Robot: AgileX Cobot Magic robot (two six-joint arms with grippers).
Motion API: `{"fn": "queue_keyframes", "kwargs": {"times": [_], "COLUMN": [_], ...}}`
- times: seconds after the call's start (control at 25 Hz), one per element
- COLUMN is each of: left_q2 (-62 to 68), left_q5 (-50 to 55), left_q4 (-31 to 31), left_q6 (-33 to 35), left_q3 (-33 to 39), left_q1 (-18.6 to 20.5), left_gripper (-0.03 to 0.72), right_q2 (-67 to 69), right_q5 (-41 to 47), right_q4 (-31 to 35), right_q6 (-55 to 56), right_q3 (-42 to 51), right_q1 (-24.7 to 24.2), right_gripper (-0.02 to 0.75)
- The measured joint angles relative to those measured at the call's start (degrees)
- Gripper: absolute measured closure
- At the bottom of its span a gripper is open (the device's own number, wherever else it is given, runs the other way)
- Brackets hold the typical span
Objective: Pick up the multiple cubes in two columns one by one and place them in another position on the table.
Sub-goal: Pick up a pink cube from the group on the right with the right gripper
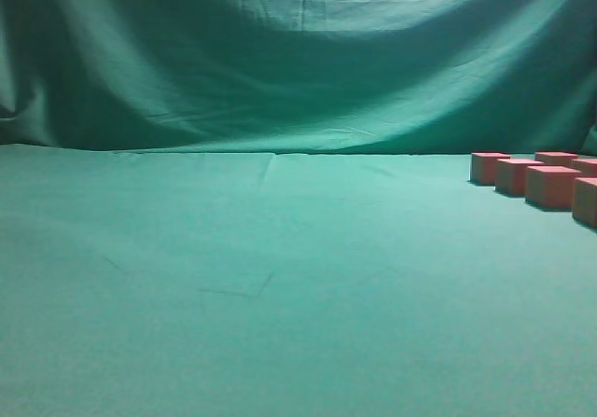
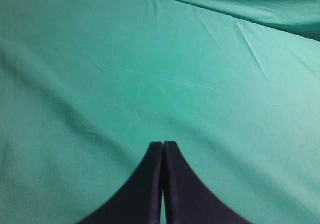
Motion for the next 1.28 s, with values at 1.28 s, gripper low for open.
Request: {"fn": "queue_keyframes", "kwargs": {"times": [1.28], "left_q2": [0.00], "left_q5": [0.00], "left_q4": [0.00], "left_q6": [0.00], "left_q3": [0.00], "left_q1": [0.00], "left_gripper": [0.688], "right_q2": [64.63], "right_q5": [48.67], "right_q4": [-13.38], "right_q6": [-3.61], "right_q3": [-43.57], "right_q1": [0.45], "right_gripper": [0.738]}}
